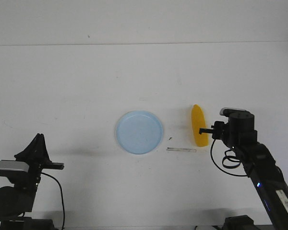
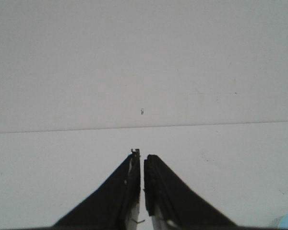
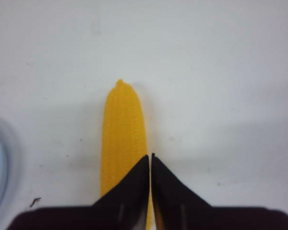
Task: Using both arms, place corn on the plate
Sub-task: 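Reach the right gripper forward and grasp the yellow corn cob, then lift the yellow corn off the table with the right gripper, then carry the corn over the blue plate and lower it onto it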
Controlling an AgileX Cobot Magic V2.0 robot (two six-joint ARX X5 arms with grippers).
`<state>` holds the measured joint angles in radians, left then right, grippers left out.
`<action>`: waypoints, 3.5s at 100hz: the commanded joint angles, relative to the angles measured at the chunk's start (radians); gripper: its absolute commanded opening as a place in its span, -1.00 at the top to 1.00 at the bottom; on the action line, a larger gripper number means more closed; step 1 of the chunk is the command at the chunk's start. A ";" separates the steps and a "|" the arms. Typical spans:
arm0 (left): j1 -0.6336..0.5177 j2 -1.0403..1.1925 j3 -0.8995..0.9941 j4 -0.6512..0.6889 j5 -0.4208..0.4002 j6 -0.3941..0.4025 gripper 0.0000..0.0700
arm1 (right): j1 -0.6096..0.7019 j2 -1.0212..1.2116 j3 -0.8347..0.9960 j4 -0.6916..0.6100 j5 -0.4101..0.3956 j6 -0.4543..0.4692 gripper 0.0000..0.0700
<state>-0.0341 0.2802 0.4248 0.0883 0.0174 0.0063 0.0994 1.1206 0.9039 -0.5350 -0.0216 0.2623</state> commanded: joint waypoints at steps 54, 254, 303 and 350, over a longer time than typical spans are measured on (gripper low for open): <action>0.001 -0.001 0.009 0.010 -0.003 0.004 0.99 | 0.126 0.370 0.343 -0.205 0.042 0.108 0.98; 0.001 -0.001 0.009 0.010 -0.003 0.004 0.99 | 0.135 0.608 0.385 -0.274 0.104 0.048 0.20; 0.001 -0.001 0.009 0.010 -0.003 0.004 0.99 | 0.218 0.502 0.472 -0.202 -0.201 0.081 0.20; 0.001 -0.001 0.009 0.010 -0.003 0.004 0.99 | 0.405 0.619 0.470 -0.087 -0.379 0.219 0.20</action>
<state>-0.0338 0.2802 0.4248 0.0879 0.0174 0.0063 0.4938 1.6928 1.3640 -0.6350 -0.3985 0.4385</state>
